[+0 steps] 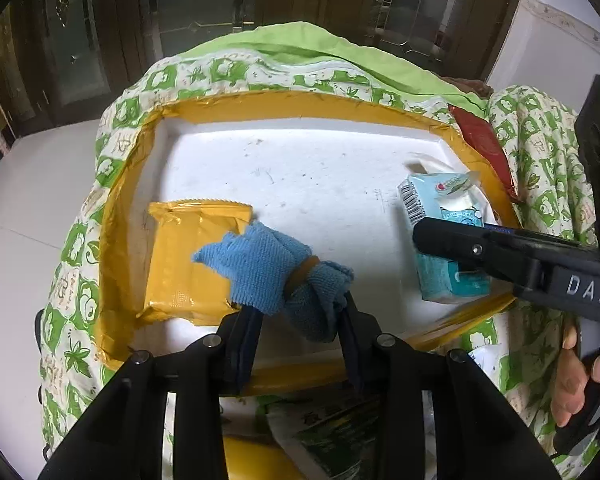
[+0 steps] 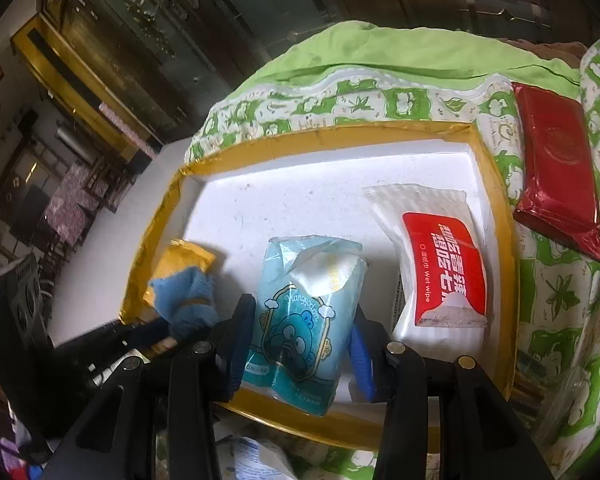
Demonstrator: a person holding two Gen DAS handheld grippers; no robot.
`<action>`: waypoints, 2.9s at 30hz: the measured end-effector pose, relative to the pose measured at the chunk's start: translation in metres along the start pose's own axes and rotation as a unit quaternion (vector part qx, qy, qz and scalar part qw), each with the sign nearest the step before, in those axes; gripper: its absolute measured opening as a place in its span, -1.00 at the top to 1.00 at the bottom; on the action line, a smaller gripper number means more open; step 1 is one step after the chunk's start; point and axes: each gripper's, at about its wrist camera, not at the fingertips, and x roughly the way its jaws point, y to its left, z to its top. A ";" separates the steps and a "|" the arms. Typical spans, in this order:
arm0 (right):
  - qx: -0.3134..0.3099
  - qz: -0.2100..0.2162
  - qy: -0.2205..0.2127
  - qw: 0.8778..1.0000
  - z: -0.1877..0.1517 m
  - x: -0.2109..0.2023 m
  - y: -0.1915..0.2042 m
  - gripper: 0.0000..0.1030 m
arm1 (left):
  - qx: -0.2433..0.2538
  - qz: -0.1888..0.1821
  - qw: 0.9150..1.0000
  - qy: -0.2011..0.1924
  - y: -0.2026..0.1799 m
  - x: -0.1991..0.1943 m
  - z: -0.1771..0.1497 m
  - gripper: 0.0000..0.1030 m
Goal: Organize soft objects
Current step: 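Lower both items into the tray and open both grippers, then grasp the pink fluffy ball with left gripper while right gripper grasps the white desiccant packet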
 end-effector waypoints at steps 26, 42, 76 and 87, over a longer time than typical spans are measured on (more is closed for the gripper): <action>0.017 0.044 -0.071 0.996 -0.035 -0.066 0.006 -0.71 | -0.007 -0.001 0.996 -0.084 -0.009 -0.079 -0.054 -0.64; 0.005 0.034 -0.052 0.998 -0.072 -0.076 0.009 -0.77 | -0.045 -0.019 0.993 -0.104 -0.010 -0.111 -0.102 -0.74; -0.006 -0.006 0.028 1.000 -0.095 -0.044 0.012 -0.72 | 0.039 -0.017 0.998 -0.039 -0.055 -0.074 -0.136 -0.55; -0.012 -0.015 0.052 0.998 -0.097 -0.025 0.017 -0.41 | 0.036 -0.015 0.999 -0.022 -0.055 -0.059 -0.132 0.08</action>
